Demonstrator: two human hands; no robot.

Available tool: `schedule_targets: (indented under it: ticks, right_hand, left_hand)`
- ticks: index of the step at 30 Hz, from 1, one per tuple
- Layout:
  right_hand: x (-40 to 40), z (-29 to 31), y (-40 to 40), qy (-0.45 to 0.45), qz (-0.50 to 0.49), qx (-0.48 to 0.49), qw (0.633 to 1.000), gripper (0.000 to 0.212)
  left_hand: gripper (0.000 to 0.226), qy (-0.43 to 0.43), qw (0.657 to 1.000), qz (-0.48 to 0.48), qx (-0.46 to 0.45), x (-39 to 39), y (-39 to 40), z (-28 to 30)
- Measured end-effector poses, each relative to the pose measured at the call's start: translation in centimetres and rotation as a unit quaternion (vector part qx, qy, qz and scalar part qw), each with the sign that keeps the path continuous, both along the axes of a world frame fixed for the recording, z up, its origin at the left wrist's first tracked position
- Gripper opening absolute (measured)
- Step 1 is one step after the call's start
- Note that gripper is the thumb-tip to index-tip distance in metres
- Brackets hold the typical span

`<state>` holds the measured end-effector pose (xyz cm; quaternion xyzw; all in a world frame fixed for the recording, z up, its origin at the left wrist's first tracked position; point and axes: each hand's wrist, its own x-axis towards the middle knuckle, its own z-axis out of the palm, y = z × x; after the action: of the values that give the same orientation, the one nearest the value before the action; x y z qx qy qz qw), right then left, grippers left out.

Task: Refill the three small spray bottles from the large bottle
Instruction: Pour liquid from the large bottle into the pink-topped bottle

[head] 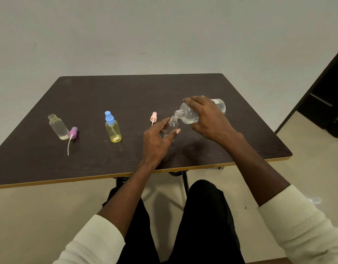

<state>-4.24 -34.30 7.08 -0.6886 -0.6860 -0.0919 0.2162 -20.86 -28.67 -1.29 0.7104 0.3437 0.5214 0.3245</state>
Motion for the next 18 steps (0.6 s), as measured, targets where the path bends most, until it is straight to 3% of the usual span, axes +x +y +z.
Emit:
schedule_targets:
  ticks: [18]
  right_hand:
    - [-0.16, 0.25, 0.24, -0.024, 0.001, 0.010, 1.000, 0.073]
  left_hand:
    - [0.043, -0.011, 1.000, 0.006, -0.015, 0.09, 0.16, -0.15]
